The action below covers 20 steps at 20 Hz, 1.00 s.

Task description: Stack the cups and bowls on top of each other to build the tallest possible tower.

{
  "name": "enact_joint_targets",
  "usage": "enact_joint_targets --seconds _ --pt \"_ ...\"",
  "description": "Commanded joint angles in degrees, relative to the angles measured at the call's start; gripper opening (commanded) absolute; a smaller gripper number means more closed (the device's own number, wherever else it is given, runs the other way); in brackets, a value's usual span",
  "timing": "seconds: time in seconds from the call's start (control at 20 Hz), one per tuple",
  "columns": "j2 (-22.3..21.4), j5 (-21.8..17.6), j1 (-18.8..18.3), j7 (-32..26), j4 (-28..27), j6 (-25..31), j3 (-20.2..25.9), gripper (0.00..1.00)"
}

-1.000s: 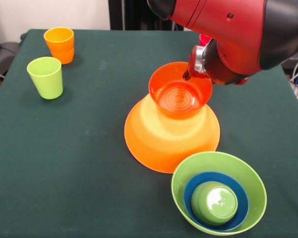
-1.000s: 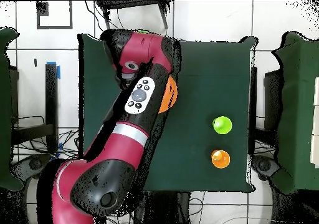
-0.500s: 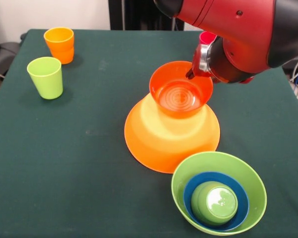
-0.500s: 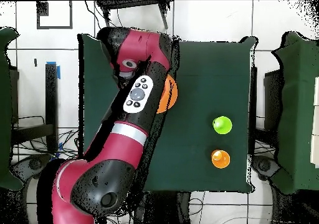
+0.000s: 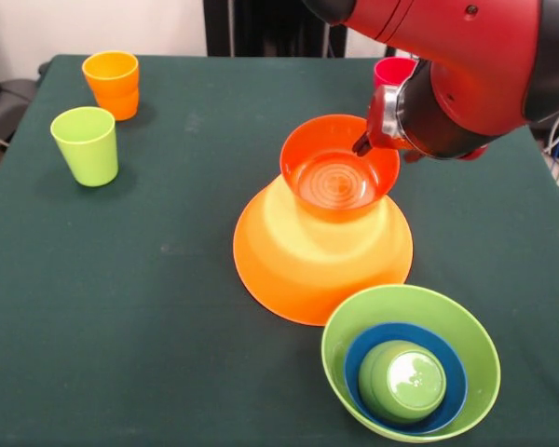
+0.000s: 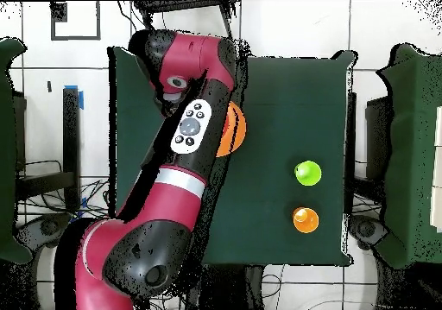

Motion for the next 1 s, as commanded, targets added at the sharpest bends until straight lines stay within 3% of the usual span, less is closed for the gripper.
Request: enact_joint_targets --seconds 0.05,0.45,0.8,1.0 --pt "0.22 -3.80 -1.37 3.03 -3.89 5.31 3.18 1.00" --pt "-0.68 -3.14 -2.97 2.47 -10.20 9.13 0.27 1.00" --pt "-3.40 -1.98 -2.05 3.15 -8.65 4.78 2.59 1.00" --pt "-3.43 -0.92 -2.28 3.95 -10.35 5.47 2.54 1.00"
